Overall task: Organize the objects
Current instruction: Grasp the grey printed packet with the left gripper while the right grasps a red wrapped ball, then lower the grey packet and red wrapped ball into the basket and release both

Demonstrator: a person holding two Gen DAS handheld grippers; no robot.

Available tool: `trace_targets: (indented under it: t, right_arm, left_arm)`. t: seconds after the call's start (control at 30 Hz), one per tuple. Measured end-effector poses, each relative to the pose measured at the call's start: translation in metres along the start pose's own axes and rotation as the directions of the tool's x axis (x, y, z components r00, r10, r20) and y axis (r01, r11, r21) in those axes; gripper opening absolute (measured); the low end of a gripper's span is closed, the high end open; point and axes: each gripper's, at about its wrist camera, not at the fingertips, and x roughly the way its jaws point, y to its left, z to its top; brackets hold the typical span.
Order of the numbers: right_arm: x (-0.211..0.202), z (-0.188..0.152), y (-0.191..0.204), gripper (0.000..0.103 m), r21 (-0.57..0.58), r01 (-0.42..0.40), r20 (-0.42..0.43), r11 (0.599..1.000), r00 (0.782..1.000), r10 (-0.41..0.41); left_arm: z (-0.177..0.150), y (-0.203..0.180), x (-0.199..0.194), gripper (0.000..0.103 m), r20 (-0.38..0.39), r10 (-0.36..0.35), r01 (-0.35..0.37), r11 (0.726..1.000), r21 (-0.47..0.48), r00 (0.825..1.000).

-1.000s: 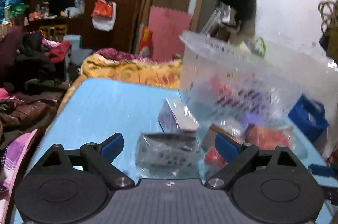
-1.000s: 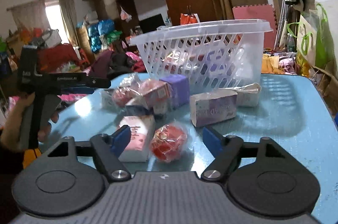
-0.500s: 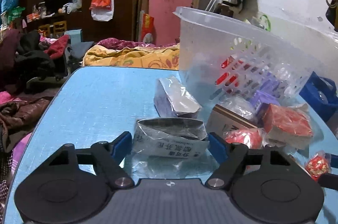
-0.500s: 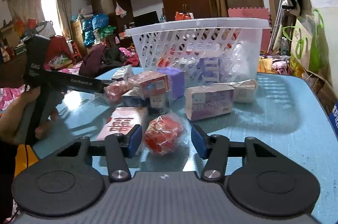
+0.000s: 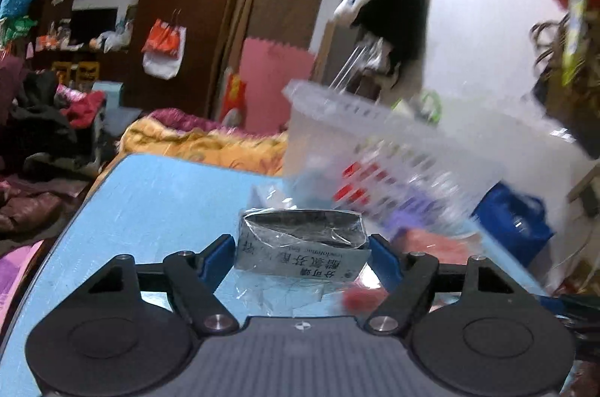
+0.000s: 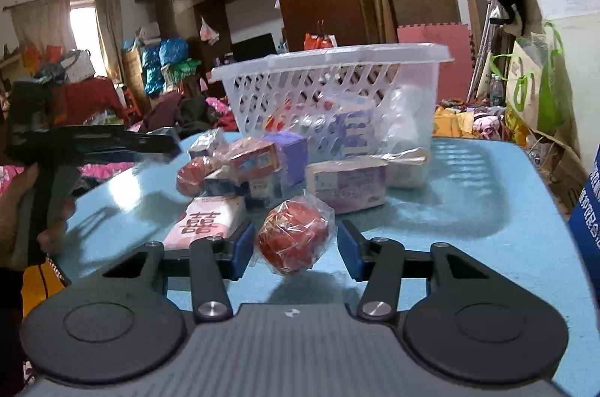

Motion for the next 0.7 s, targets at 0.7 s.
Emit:
trace_targets:
  t: [0.7]
  right_arm:
    - [-0.028,0.014,-0.002,0.052,-0.037,0.007,0.117,0.999,0.993,-0.003]
  left_arm:
    - [-0.004,-0.033,-0.046,0.080,0.115,-0.138,0.130,0.989,0.074,0.984]
